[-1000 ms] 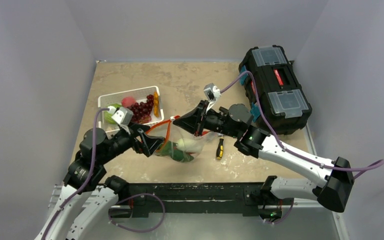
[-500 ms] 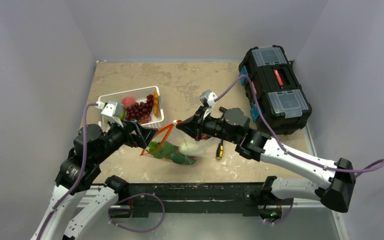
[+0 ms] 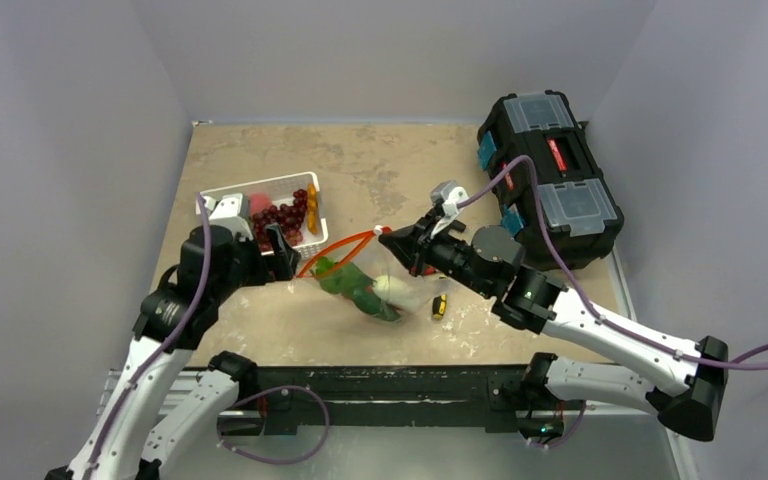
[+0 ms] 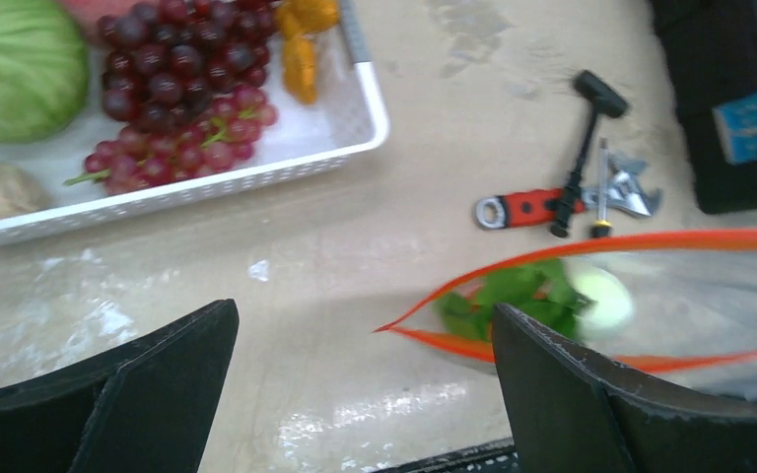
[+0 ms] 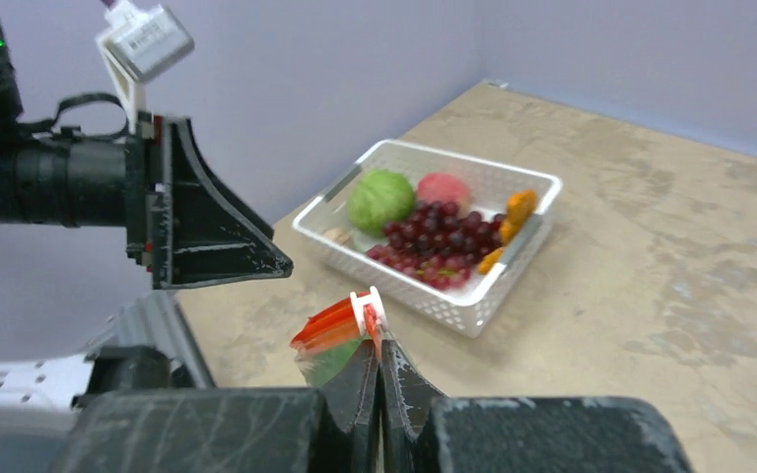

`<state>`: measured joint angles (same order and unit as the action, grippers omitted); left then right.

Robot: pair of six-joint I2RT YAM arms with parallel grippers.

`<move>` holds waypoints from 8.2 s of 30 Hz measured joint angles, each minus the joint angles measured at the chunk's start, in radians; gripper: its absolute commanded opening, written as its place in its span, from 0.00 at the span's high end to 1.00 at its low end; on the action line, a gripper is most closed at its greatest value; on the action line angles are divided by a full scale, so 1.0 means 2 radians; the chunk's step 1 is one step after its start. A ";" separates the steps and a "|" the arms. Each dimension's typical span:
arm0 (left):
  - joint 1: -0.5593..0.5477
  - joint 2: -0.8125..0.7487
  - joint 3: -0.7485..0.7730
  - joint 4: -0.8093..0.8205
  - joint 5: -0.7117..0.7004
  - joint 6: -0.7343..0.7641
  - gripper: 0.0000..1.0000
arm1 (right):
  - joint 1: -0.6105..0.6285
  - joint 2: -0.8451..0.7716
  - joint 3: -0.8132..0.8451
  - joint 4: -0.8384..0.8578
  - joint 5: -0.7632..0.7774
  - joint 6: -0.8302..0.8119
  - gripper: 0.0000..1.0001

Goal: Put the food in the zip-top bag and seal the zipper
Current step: Pick up the fake fruit from the bin, then place the fake fruit in the zipper food storage bag.

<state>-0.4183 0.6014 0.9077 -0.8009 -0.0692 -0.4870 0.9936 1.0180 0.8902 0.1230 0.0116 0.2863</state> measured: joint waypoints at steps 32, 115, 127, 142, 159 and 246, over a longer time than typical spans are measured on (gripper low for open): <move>0.221 0.475 0.205 0.047 0.102 0.069 0.23 | 0.000 -0.052 -0.023 -0.002 0.125 0.004 1.00; 0.143 0.225 0.080 0.084 0.022 0.227 1.00 | 0.000 -0.014 0.005 -0.011 0.064 0.030 1.00; 0.139 -0.046 0.025 0.101 0.192 0.273 1.00 | -0.003 0.009 0.009 0.018 0.000 -0.029 1.00; 0.139 -0.120 0.005 0.106 0.269 0.275 1.00 | -0.016 0.025 -0.005 0.076 -0.129 -0.041 1.00; 0.139 -0.191 -0.153 0.305 0.231 0.209 1.00 | -0.016 0.072 0.019 0.119 -0.162 0.093 1.00; 0.126 -0.026 -0.074 0.168 0.333 0.121 1.00 | 0.014 0.234 0.133 0.158 -0.164 0.275 1.00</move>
<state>-0.1661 0.5499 0.7601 -0.4648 0.5961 -0.2459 1.0214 1.4868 1.1553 0.4381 -0.3157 0.8364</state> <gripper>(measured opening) 0.074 0.003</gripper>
